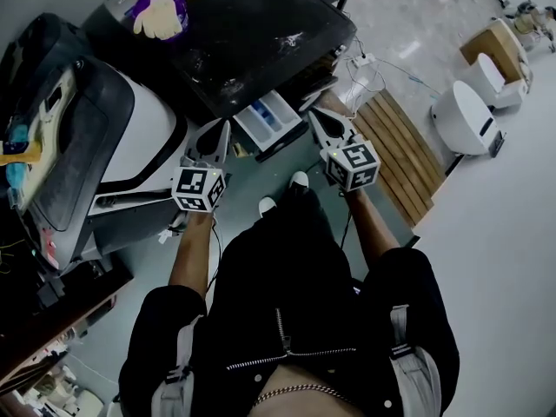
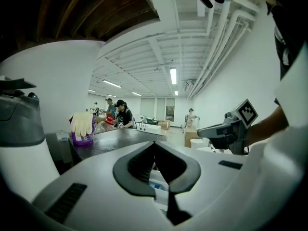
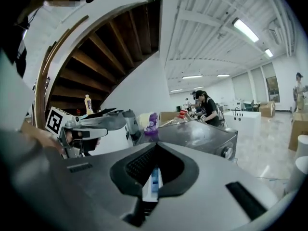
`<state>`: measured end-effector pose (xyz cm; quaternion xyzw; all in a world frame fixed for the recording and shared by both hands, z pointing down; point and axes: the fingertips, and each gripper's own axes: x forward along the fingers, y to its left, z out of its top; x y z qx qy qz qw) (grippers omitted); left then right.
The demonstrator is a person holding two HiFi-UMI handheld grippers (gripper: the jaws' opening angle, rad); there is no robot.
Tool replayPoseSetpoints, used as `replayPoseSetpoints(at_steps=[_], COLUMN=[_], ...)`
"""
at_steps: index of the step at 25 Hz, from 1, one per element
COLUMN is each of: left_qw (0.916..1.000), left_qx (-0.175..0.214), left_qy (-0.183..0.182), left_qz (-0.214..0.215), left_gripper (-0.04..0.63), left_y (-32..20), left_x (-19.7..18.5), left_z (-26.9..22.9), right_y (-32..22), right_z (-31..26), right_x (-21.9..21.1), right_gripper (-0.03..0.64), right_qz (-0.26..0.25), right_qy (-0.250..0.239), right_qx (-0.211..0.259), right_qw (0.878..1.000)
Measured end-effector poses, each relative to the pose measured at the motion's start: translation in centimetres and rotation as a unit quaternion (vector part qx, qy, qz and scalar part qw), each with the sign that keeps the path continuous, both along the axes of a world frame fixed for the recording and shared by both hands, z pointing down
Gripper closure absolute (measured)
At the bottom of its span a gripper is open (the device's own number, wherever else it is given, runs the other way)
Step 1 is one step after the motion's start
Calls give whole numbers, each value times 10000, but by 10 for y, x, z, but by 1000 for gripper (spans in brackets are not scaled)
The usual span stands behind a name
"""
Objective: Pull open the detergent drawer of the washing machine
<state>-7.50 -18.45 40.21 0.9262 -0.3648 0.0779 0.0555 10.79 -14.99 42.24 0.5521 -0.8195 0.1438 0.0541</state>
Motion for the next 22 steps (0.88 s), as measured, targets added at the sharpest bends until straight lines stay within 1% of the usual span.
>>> replayPoseSetpoints(at_steps=[4, 10, 12, 16, 22], left_qw=[9999, 9995, 9994, 9995, 9995], left_qx=[168, 303, 335, 323, 296], left_qy=[33, 80, 90, 64, 75], left_qz=[23, 11, 13, 27, 35], left_gripper=[575, 575, 575, 575, 575], left_y=[-5, -6, -5, 1, 5], left_x=[0, 1, 2, 3, 4], left_z=[-15, -25, -27, -26, -23], right_y=[-5, -2, -1, 7, 8], right_z=[-25, -53, -58, -62, -52], right_x=[-2, -6, -8, -13, -12], right_gripper=[618, 612, 614, 614, 614], right_qz=[240, 352, 336, 249, 247], right_qy=[120, 364, 386, 519, 467], right_qx=[124, 717, 816, 802, 720], right_qw=[9996, 9961, 9954, 9951, 9960])
